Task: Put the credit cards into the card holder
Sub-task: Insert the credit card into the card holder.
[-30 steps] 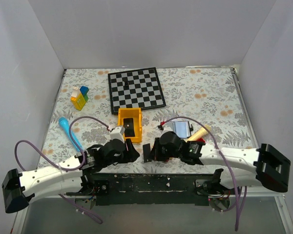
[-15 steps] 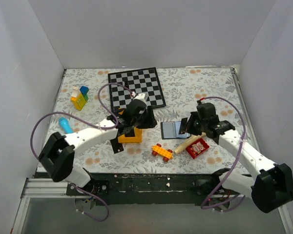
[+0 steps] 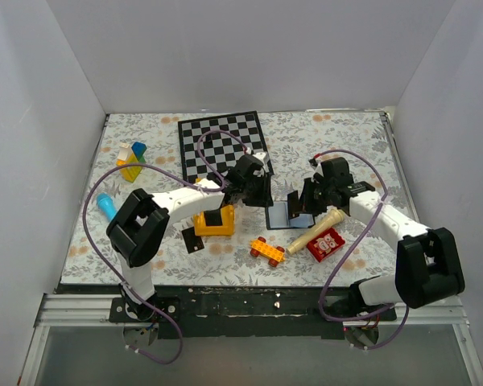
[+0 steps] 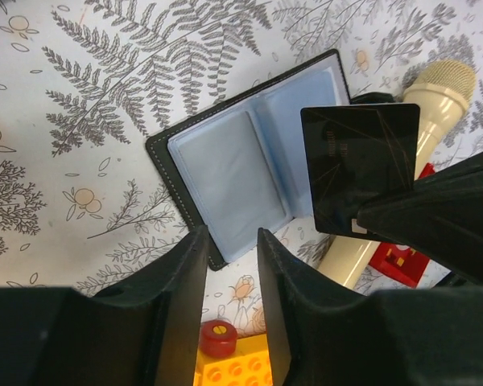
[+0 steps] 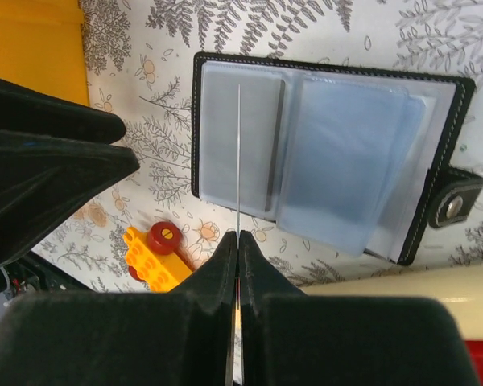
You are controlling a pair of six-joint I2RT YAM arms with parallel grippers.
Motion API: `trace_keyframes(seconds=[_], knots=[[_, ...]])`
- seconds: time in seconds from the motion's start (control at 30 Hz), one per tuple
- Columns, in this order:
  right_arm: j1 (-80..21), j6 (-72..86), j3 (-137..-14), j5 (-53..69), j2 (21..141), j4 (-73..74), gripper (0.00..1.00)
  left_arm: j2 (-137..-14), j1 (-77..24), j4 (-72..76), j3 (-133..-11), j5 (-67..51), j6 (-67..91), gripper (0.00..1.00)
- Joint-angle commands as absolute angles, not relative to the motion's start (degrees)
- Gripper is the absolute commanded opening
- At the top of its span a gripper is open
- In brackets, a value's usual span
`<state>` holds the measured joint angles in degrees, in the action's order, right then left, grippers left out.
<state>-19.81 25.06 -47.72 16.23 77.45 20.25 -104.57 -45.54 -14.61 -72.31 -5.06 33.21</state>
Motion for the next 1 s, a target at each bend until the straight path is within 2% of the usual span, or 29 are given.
trace_keyframes(seconds=[0.0, 0.17, 0.67, 0.97], knots=[[-19.25, 20.22, -48.25, 19.60, 80.15, 15.12, 0.01, -106.08, -44.21, -15.03, -75.32, -8.17, 32.69, 0.27], [-19.16, 17.49, -48.34, 19.78, 81.65, 14.24, 0.01, -108.89, -43.77, -14.77, -76.73, -10.28, 32.08, 0.20], [-19.16, 18.01, -49.22, 15.47, 84.90, 18.37, 0.01, -111.18, -43.68, -14.76, -74.80, -11.16, 31.99, 0.19], [-18.46, 19.07, -48.17, 18.89, 87.63, 15.74, 0.01, -111.01, -43.59, -14.85, -73.66, -10.63, 31.82, 0.18]])
